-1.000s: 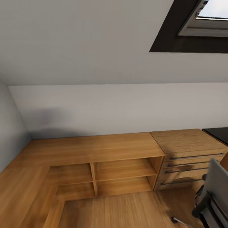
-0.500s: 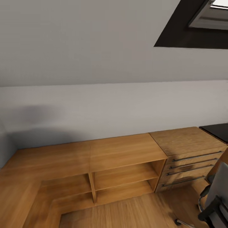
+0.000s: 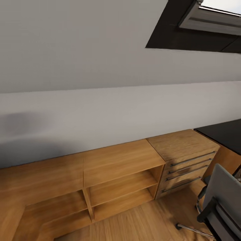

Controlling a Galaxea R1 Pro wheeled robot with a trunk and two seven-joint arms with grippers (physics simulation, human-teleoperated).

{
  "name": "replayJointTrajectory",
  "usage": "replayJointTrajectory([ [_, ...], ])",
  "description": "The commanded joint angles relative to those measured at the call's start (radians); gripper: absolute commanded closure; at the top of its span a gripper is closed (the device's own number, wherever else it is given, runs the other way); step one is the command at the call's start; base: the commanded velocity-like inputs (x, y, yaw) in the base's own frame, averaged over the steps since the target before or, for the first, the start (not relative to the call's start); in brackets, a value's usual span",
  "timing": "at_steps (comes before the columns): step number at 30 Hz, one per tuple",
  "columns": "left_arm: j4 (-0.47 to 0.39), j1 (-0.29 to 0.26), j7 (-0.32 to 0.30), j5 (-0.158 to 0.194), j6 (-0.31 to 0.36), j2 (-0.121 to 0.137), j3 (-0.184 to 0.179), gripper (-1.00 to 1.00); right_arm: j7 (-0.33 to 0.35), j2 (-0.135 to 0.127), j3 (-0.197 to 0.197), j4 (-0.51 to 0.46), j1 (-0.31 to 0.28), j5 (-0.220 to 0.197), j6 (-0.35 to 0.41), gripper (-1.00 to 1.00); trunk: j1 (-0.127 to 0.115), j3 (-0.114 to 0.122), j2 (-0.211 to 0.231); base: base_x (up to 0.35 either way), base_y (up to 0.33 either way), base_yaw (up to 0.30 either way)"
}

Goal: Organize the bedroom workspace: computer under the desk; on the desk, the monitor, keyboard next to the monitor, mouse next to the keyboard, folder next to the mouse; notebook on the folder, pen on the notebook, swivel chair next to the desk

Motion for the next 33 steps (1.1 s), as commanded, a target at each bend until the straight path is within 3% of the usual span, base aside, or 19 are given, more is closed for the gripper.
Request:
replayJointTrajectory([
  [1, -0.002, 0.001, 0.008, 0.003, -0.001, 0.0, -0.009, -1.0, -0.01, 0.001, 0.008, 0.002, -0.001, 0.002, -0.001, -1.0, 0.0, -0.002, -0.001, 0.002, 0.001, -0.281],
  [12, -0.002, 0.001, 0.009, 0.003, -0.001, 0.0, -0.009, -1.0, -0.01, 0.001, 0.008, 0.002, -0.001, 0.002, -0.001, -1.0, 0.0, -0.003, -0.001, 0.029, 0.002, -0.285],
  [33, -0.002, 0.001, 0.008, 0.003, -0.001, 0.0, -0.009, -1.0, -0.01, 0.001, 0.008, 0.002, -0.001, 0.001, -0.001, -1.0, 0.0, -0.014, -0.001, 0.312, 0.023, -0.288],
])
